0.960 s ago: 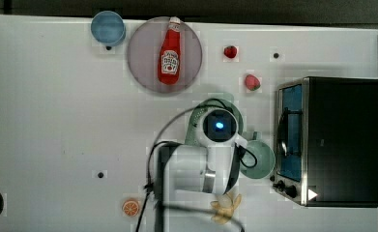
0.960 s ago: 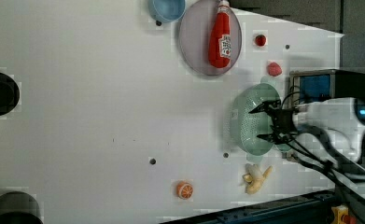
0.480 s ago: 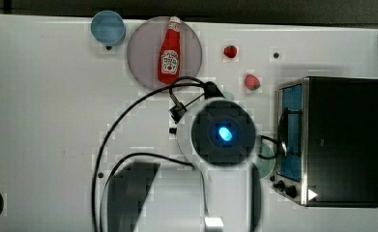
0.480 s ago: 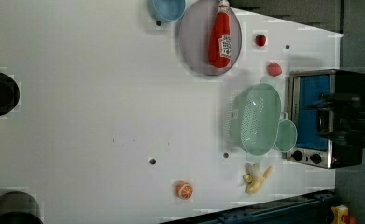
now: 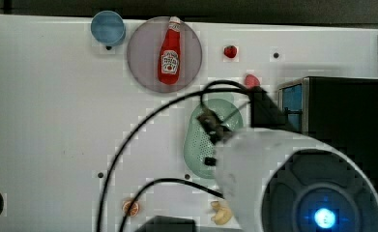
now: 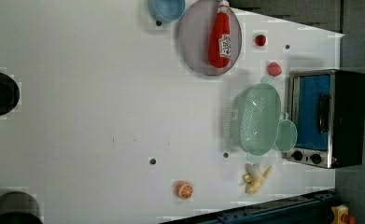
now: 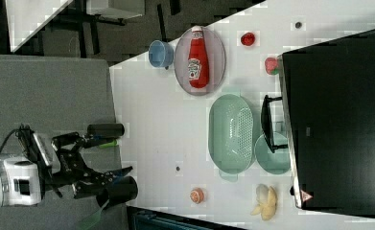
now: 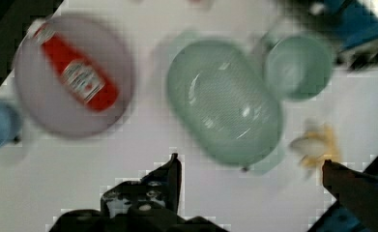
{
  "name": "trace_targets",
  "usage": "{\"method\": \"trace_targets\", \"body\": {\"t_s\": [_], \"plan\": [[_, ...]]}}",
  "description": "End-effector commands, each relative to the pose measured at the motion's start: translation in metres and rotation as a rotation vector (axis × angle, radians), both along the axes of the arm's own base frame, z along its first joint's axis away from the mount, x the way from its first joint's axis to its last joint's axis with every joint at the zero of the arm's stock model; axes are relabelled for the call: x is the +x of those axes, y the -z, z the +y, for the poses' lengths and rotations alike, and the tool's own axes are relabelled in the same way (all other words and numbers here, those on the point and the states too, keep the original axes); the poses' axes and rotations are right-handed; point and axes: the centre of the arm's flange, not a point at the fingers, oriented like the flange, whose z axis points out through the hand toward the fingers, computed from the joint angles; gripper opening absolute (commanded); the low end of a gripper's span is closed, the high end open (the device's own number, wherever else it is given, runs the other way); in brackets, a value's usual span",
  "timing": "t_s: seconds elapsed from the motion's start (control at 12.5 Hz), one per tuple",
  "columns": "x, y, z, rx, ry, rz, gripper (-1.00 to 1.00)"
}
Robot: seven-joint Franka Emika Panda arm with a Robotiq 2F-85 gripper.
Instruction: Drag strainer left to right.
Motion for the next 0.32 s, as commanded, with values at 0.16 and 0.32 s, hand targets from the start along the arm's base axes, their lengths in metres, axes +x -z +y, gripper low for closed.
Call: {"method": "trace_targets", "body": {"t_s": [0.16,0.32], "plan": [[-0.0046,0.0131,0.0081,-0.007,-0.061,0.066,1.00],[-0.0039,0.0156,0.0085,-0.007,-0.062,0.070,1.00]]}}
